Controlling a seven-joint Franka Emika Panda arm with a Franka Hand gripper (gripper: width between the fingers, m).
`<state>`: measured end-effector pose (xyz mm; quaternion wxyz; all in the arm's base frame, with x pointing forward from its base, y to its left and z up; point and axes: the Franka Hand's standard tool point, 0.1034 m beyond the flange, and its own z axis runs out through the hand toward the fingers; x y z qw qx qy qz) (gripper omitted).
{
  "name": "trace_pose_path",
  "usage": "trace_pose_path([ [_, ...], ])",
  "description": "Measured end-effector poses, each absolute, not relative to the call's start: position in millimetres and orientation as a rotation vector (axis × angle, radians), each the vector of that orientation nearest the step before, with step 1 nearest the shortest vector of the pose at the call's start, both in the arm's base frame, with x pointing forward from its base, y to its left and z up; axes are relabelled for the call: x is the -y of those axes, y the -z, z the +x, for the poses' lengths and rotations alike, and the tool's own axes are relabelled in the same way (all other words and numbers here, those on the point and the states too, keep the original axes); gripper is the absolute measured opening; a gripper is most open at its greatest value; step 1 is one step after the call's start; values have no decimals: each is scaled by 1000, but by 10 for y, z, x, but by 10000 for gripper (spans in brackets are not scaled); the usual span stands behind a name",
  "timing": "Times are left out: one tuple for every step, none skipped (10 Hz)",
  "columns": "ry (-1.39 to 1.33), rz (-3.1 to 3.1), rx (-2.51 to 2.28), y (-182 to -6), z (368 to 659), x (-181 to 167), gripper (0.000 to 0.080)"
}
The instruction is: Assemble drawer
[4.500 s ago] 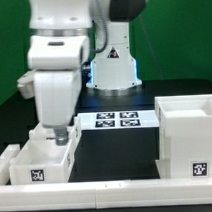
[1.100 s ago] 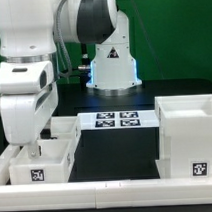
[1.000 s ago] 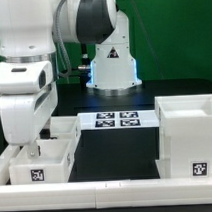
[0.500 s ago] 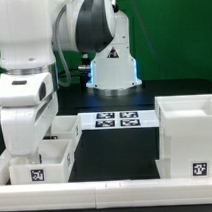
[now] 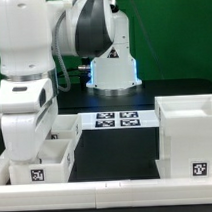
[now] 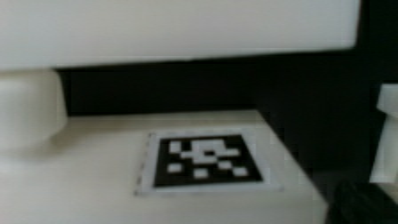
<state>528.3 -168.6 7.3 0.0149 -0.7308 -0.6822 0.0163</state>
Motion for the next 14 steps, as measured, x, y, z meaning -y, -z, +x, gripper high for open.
trace_pose_path([
  [-51,-2274,2124,-72,5284,1680,634],
  [-51,-2274,2123,-71,5284,1682,448],
  [-51,-2274,2123,-71,5283,1682,448],
  [-51,-2274,2123,-70,5283,1682,270],
  [-51,-2274,2123,-70,5283,1682,78],
  [-50,-2275,2124,-73,5286,1684,38],
  [-50,-2275,2124,-74,5287,1684,38],
  [-50,-2275,2124,-75,5289,1684,38],
  [-40,-2284,2121,-108,5316,1624,38],
  [-16,-2286,2134,-176,5352,1440,38],
  [1,-2270,2165,-237,5365,1197,38],
  [1,-2281,2165,-290,5405,944,38],
  [2,-2298,2167,-330,5484,713,38],
  [6,-2296,2182,-343,5530,553,38],
])
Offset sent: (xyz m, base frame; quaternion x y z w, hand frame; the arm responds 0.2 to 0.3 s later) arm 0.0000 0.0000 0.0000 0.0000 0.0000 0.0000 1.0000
